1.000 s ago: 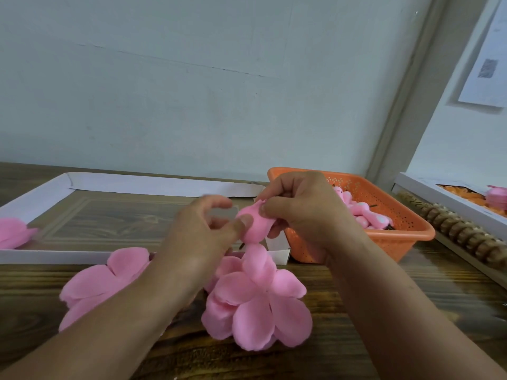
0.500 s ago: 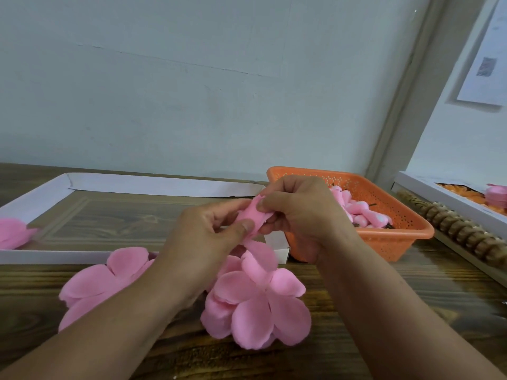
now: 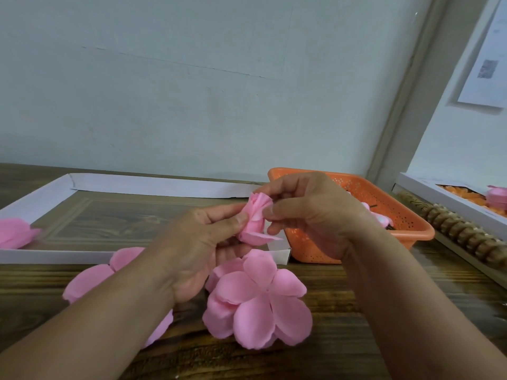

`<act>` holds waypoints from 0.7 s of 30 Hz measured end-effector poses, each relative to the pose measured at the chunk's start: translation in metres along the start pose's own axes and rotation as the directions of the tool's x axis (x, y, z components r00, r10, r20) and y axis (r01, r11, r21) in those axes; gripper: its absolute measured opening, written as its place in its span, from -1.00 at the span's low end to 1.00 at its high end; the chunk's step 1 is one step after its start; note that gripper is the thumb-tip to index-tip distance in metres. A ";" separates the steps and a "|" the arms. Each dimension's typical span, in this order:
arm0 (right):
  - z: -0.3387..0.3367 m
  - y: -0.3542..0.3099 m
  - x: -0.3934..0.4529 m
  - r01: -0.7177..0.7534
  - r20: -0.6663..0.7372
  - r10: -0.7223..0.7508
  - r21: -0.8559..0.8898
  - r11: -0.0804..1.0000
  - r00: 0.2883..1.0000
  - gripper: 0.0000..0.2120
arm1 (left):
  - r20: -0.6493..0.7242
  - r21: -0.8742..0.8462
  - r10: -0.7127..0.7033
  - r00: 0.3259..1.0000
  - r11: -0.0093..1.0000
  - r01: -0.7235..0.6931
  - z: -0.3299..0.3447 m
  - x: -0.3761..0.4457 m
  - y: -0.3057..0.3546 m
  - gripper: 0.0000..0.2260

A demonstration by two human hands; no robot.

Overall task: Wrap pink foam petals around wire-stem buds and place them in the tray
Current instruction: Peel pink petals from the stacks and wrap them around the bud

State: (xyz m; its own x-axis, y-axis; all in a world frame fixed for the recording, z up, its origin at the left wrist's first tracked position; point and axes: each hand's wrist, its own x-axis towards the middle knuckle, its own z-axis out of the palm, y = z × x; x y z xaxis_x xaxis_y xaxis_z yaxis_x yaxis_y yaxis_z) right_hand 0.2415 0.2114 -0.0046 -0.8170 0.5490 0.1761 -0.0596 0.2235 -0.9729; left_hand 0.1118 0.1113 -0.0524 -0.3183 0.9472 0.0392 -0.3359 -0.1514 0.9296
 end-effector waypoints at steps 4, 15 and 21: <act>0.002 0.003 0.002 0.016 -0.073 -0.015 0.023 1.000 0.997 -0.77 | -0.007 -0.057 -0.062 0.998 0.996 0.062 -0.001 0.000 0.001 -0.68; -0.013 0.008 0.003 0.058 -0.011 -0.057 0.048 0.997 0.998 -0.61 | 0.003 -0.284 -0.165 0.986 0.946 0.159 -0.001 0.001 0.006 -0.77; -0.004 -0.001 -0.004 0.301 0.130 -0.272 -0.433 0.850 0.954 -0.67 | -0.007 -0.341 -0.183 0.983 0.924 0.170 0.003 0.000 0.008 -0.77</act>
State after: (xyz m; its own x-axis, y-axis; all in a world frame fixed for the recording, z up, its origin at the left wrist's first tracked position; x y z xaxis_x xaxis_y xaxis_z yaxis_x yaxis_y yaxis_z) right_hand 0.2475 0.2118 -0.0034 -0.8374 0.3583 0.4128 -0.0483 0.7037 -0.7088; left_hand 0.1122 0.1105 -0.0434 -0.2576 0.9569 -0.1343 -0.6672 -0.0756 0.7411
